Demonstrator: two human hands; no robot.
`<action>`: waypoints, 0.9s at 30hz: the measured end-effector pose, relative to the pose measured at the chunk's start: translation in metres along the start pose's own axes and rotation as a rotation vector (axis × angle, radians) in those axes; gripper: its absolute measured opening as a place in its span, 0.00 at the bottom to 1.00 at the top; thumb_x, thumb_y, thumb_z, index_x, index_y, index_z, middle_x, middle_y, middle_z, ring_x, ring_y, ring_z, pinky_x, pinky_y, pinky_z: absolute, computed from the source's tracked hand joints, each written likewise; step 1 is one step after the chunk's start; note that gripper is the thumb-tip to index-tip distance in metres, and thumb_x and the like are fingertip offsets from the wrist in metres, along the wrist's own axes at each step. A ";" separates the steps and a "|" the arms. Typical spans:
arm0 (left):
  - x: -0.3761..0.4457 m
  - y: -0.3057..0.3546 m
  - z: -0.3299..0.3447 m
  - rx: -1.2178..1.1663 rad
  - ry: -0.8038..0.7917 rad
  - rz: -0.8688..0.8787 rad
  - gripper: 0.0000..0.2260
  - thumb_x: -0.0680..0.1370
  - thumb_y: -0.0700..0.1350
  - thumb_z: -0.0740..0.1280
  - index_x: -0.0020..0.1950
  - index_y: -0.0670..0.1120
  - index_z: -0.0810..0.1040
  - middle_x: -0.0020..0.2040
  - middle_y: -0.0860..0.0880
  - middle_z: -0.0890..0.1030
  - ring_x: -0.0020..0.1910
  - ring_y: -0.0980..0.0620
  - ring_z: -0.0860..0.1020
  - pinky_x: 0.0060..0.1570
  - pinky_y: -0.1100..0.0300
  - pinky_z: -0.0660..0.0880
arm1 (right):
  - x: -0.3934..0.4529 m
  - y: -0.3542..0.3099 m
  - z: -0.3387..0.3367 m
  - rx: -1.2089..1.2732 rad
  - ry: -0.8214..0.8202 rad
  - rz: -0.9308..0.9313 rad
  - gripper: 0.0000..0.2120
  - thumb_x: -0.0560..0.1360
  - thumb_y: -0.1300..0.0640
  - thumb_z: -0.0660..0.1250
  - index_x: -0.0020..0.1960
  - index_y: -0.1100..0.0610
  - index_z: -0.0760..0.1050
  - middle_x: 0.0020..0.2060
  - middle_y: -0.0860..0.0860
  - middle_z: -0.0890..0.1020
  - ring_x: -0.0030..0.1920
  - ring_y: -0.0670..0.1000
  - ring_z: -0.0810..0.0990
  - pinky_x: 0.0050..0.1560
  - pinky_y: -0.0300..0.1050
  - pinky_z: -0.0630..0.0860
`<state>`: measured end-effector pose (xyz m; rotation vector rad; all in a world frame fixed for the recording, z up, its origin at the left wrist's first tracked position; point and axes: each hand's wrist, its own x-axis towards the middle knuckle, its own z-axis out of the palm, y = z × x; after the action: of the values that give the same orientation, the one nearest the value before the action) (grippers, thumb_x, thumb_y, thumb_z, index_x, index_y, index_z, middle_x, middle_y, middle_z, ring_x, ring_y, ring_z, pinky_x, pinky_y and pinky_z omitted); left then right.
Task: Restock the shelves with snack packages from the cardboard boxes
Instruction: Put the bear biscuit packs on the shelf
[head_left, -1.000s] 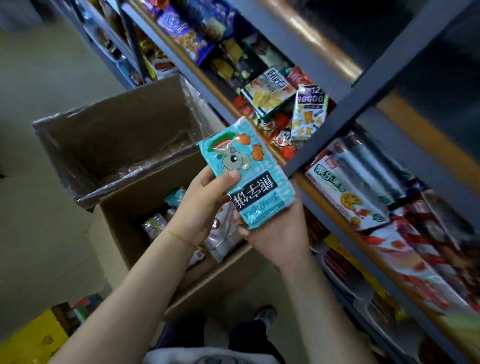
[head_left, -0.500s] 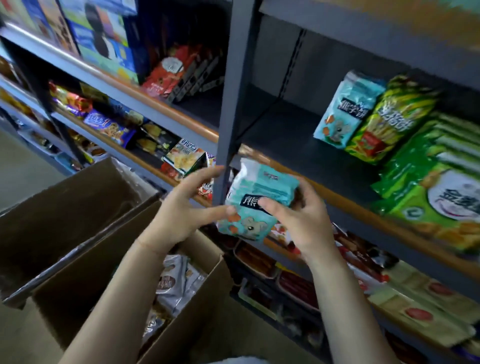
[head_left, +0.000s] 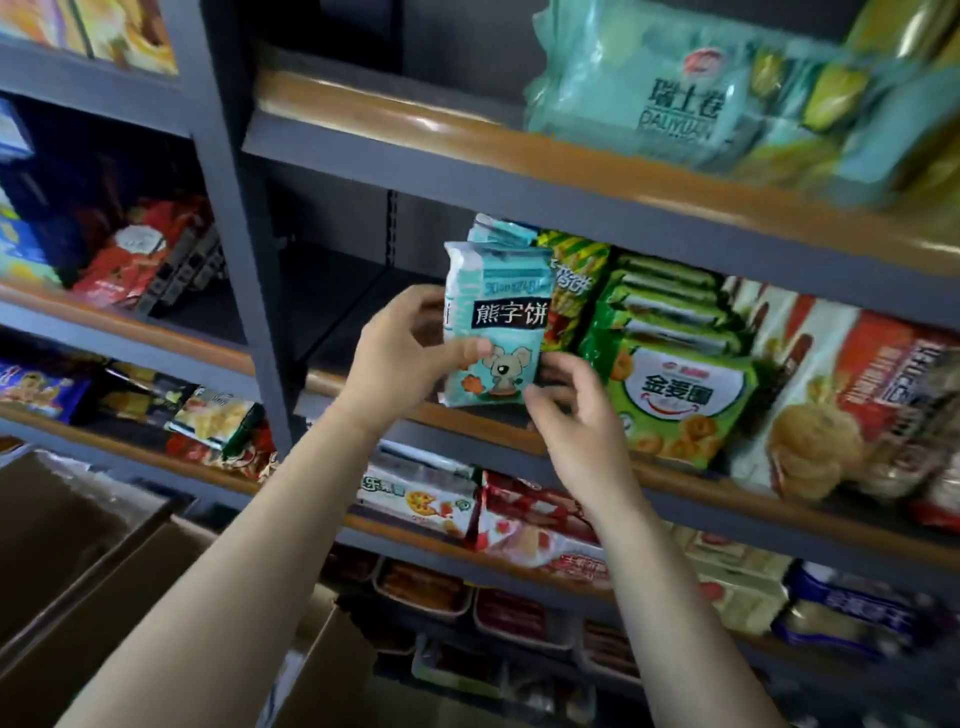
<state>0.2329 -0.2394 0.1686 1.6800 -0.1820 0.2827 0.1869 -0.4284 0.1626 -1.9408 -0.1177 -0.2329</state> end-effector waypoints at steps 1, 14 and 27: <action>0.013 -0.001 0.011 0.034 -0.010 -0.005 0.27 0.67 0.50 0.82 0.62 0.47 0.78 0.56 0.51 0.85 0.56 0.54 0.83 0.52 0.48 0.83 | 0.003 0.002 -0.005 -0.026 0.019 0.007 0.16 0.81 0.55 0.66 0.67 0.48 0.70 0.58 0.46 0.78 0.53 0.42 0.79 0.44 0.31 0.74; 0.099 -0.052 0.105 0.172 -0.091 -0.080 0.13 0.73 0.45 0.77 0.55 0.51 0.79 0.52 0.51 0.83 0.53 0.50 0.81 0.53 0.57 0.79 | 0.046 0.029 -0.006 -0.055 -0.045 0.310 0.29 0.82 0.56 0.58 0.81 0.48 0.52 0.72 0.43 0.67 0.62 0.47 0.75 0.62 0.37 0.73; 0.109 -0.063 0.080 -0.032 0.000 -0.119 0.18 0.75 0.38 0.75 0.65 0.42 0.78 0.58 0.44 0.83 0.56 0.47 0.82 0.52 0.58 0.81 | 0.067 0.026 0.003 -0.005 -0.048 0.291 0.30 0.80 0.58 0.61 0.79 0.46 0.57 0.67 0.47 0.72 0.54 0.45 0.74 0.48 0.40 0.69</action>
<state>0.3611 -0.3058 0.1313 1.6519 -0.0855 0.1891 0.2579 -0.4371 0.1520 -1.9414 0.1339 0.0067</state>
